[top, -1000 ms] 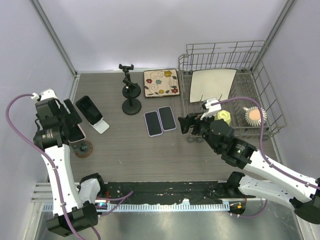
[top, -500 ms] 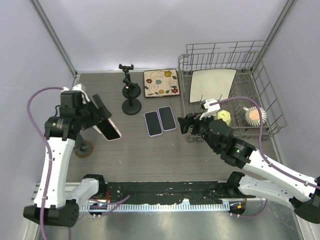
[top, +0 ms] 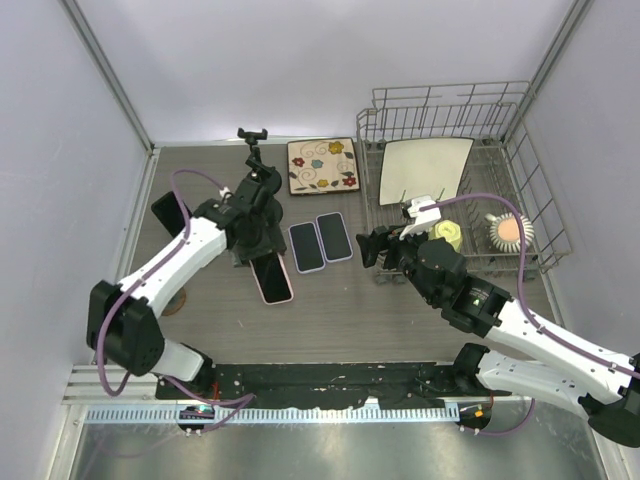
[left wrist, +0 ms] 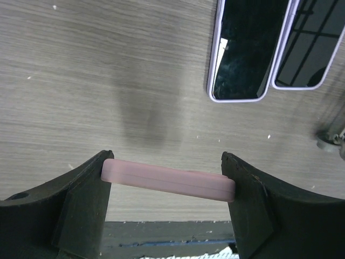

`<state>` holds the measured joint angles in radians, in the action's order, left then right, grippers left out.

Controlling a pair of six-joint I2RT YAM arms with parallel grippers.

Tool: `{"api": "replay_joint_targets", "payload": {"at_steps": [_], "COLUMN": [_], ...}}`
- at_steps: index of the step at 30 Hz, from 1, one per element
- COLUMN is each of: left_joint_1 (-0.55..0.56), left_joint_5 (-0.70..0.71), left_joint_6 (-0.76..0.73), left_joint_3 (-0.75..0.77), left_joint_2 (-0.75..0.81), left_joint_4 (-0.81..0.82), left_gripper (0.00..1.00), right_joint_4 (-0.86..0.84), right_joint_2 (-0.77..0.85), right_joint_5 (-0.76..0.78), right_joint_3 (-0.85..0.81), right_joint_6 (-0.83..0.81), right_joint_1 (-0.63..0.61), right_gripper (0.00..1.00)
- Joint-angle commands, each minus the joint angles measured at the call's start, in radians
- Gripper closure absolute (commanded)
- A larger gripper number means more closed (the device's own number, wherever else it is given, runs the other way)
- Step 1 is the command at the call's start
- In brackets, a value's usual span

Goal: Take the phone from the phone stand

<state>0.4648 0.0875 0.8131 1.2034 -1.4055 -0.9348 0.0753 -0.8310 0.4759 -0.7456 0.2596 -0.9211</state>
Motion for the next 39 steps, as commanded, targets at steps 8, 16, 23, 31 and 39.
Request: {"api": "replay_joint_targets", "payload": {"at_steps": [8, 16, 23, 31, 39], "left_joint_1": [0.02, 0.02, 0.02, 0.02, 0.02], "left_joint_5": [0.146, 0.237, 0.282, 0.307, 0.294], "left_joint_6": [0.038, -0.003, 0.0, 0.009, 0.023], "left_joint_3": [-0.002, 0.028, 0.012, 0.015, 0.013], "left_joint_2": [-0.187, -0.334, -0.375, -0.423, -0.399], "left_joint_4": [0.235, 0.303, 0.376, 0.424, 0.422], "left_gripper": [0.71, 0.6, 0.45, 0.33, 0.08], "right_joint_4": [-0.052, -0.057, -0.058, -0.058, -0.055], "right_joint_2": [0.03, 0.024, 0.01, 0.003, 0.007], "right_joint_5": [0.063, 0.073, 0.083, 0.076, 0.072], "right_joint_3": [-0.001, -0.003, -0.008, -0.008, -0.008], "right_joint_6": [-0.046, -0.065, -0.079, -0.08, -0.079], "right_joint_1": [-0.004, -0.004, -0.004, -0.004, -0.002], "right_gripper": [0.17, 0.17, 0.17, 0.18, 0.17]}}
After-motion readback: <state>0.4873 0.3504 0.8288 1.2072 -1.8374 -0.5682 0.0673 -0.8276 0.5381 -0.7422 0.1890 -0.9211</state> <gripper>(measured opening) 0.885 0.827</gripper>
